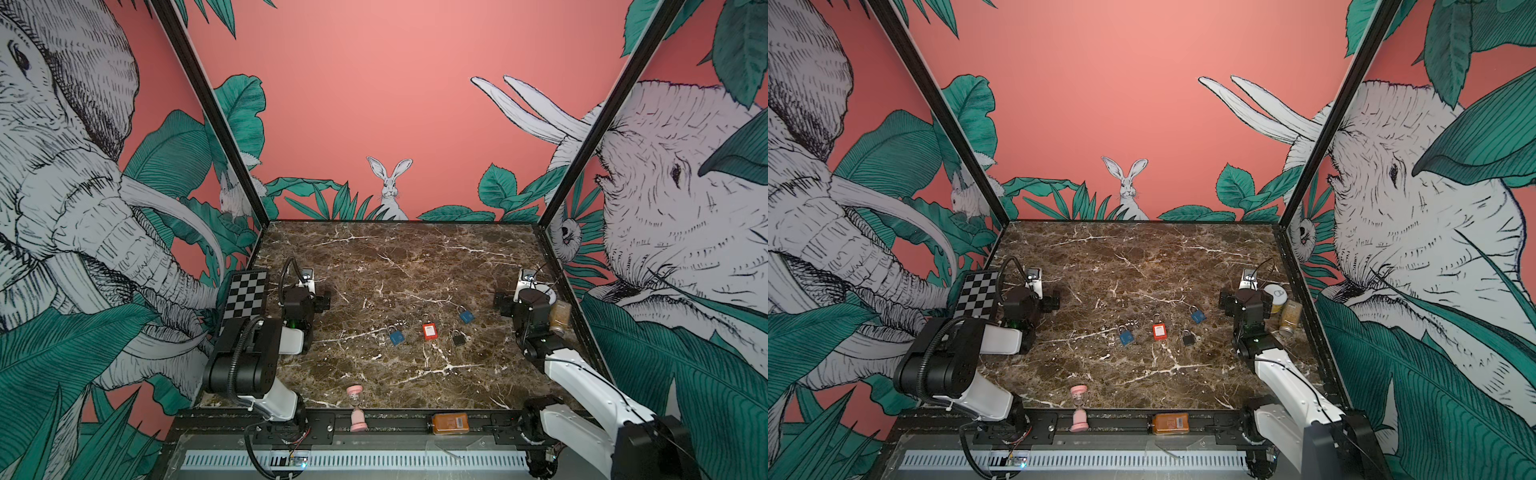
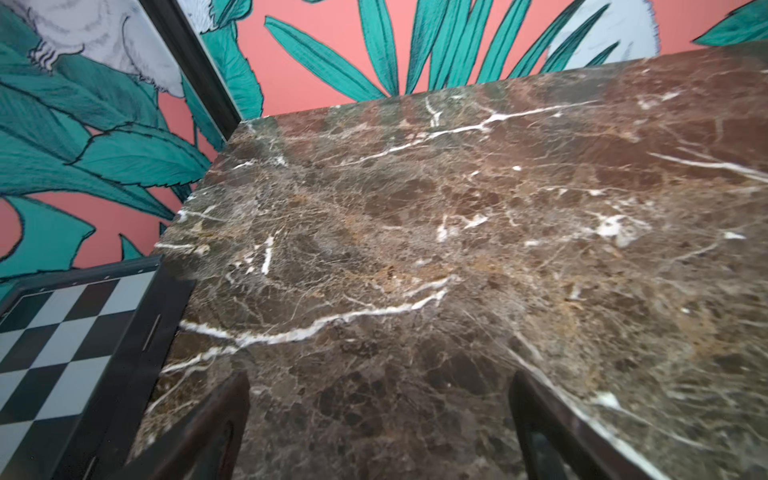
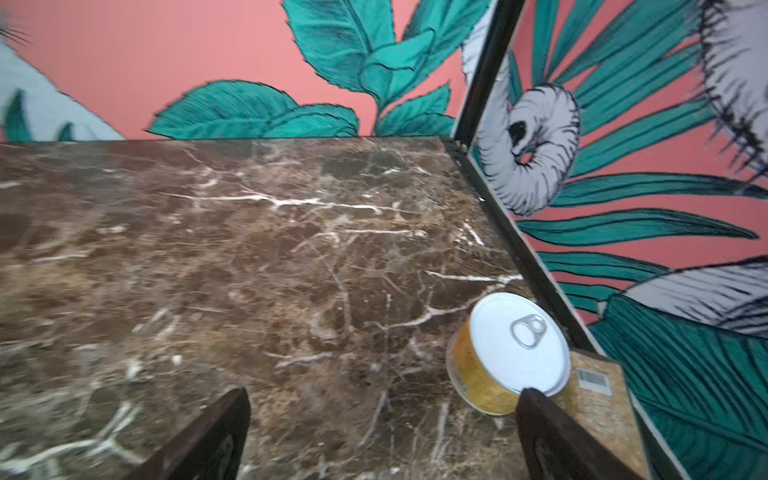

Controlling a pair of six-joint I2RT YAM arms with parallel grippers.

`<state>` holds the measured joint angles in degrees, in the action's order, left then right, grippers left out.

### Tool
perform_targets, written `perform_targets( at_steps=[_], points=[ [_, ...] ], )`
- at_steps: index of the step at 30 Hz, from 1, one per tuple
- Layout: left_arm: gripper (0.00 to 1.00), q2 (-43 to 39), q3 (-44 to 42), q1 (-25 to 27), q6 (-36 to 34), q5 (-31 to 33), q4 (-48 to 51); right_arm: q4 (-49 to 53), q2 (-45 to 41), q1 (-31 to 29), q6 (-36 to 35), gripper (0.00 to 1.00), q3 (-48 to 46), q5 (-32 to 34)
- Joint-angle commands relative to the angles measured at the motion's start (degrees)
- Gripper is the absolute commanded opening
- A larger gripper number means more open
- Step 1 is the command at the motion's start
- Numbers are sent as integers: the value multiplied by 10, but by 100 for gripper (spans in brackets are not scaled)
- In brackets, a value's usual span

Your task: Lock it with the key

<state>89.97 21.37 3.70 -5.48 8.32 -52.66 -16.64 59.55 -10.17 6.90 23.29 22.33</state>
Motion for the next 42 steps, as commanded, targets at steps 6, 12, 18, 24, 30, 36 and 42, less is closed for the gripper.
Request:
perform_targets(
  at_steps=[6, 12, 18, 24, 30, 36, 42],
  points=[
    [98, -9, 26, -9, -13, -60, 34, -245, 209, 56, -77, 98, 6, -80],
    [98, -9, 27, -14, -13, -72, 35, -316, 284, 83, -76, 98, 1, -164],
    [98, -12, 25, -14, -13, -73, 36, -310, 282, 84, -76, 98, 2, -166],
    [98, -12, 25, -14, -13, -73, 36, -313, 280, 83, -77, 98, 1, -165],
    [98, -10, 26, -14, -13, -72, 36, -312, 281, 84, -76, 98, 2, -165],
    [98, -9, 30, -13, -13, -72, 43, -312, 281, 83, -77, 98, 1, -166],
    [98, -10, 26, -14, -12, -71, 34, -311, 281, 83, -76, 98, 1, -166]
  ],
)
